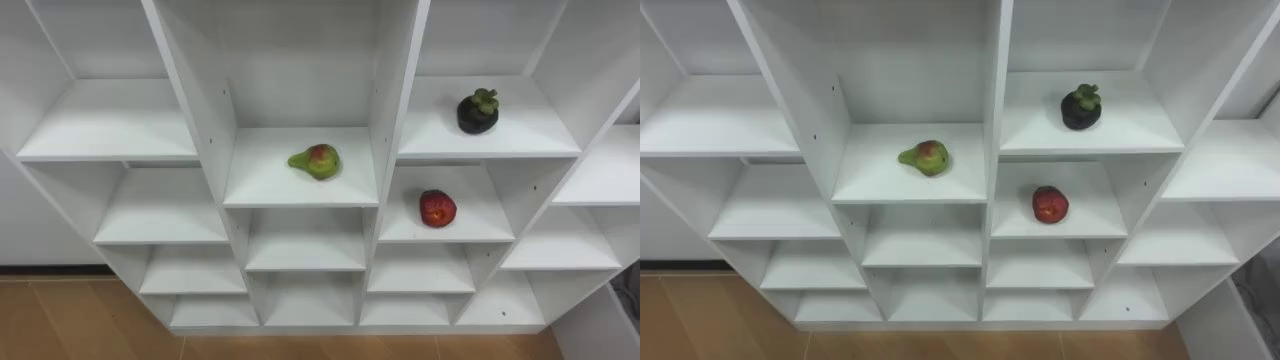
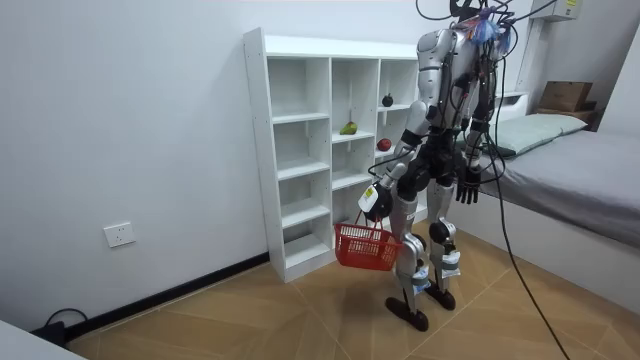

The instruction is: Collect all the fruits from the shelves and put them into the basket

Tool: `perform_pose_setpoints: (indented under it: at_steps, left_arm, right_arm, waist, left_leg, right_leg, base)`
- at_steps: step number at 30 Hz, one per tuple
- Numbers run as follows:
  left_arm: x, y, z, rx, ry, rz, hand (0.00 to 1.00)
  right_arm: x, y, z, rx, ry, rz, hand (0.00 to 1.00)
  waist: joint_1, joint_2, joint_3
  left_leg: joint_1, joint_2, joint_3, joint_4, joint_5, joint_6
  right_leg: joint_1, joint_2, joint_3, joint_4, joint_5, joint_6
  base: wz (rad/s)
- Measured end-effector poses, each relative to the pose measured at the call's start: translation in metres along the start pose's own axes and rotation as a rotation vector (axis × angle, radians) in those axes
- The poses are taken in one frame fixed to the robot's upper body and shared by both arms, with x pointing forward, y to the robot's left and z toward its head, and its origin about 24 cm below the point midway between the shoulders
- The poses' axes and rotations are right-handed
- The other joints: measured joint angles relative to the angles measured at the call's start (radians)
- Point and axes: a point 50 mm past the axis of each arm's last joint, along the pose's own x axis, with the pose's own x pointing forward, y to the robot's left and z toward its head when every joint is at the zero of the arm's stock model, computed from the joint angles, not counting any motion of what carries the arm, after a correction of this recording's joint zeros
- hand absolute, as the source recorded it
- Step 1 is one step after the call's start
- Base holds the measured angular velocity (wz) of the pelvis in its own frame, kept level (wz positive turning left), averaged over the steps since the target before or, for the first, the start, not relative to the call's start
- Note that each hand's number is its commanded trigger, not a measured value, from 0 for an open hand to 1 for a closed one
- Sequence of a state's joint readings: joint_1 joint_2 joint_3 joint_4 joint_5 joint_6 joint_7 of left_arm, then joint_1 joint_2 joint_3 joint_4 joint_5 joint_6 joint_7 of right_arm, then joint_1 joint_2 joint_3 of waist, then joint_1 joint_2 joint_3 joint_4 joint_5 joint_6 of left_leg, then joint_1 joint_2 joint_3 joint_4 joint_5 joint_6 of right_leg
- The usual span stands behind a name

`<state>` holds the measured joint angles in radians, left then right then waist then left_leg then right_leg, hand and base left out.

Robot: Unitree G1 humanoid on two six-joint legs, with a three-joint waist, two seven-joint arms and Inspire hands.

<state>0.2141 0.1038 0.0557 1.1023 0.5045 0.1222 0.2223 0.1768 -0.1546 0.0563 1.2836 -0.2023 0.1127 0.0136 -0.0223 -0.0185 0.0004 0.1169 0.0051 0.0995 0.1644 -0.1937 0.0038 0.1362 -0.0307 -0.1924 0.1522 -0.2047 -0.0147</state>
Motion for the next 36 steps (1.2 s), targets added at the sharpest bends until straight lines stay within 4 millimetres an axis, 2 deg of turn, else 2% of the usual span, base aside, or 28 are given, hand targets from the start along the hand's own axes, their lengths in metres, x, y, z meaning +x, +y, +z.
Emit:
perform_pose_setpoints:
  at_steps: [19, 32, 36]
  left_arm:
    - [0.0, 0.001, 0.003, -0.004, -0.023, 0.007, 1.0]
    - [0.0, 0.003, 0.008, -0.016, -0.065, 0.017, 1.0]
    - [0.0, 0.004, 0.009, -0.018, -0.07, 0.038, 1.0]
  right_arm:
    - [0.0, -0.005, 0.011, 0.004, -0.038, -0.059, 0.0]
    - [-0.001, -0.012, 0.019, 0.023, -0.107, -0.166, 0.0]
    - [-0.004, -0.017, 0.035, 0.08, -0.186, -0.22, 0.0]
  waist:
    - [0.0, 0.0, 0.0004]
    - [0.004, 0.006, 0.0008]
    - [0.005, 0.007, 0.0032]
  left_leg:
    - [0.0, 0.0, 0.006, -0.001, 0.0, 0.0]
    - [0.002, 0.002, 0.009, -0.013, 0.0, 0.0]
    - [0.0, 0.003, 0.011, -0.014, 0.0, 0.0]
  right_leg:
    - [-0.001, 0.001, 0.004, 0.001, 0.0, 0.0]
    - [-0.008, 0.013, 0.029, 0.002, 0.0, 0.0]
    - [-0.019, 0.014, 0.046, 0.003, 0.001, -0.001]
  base:
    - [0.0]
    - [-0.04]
    - [-0.13]
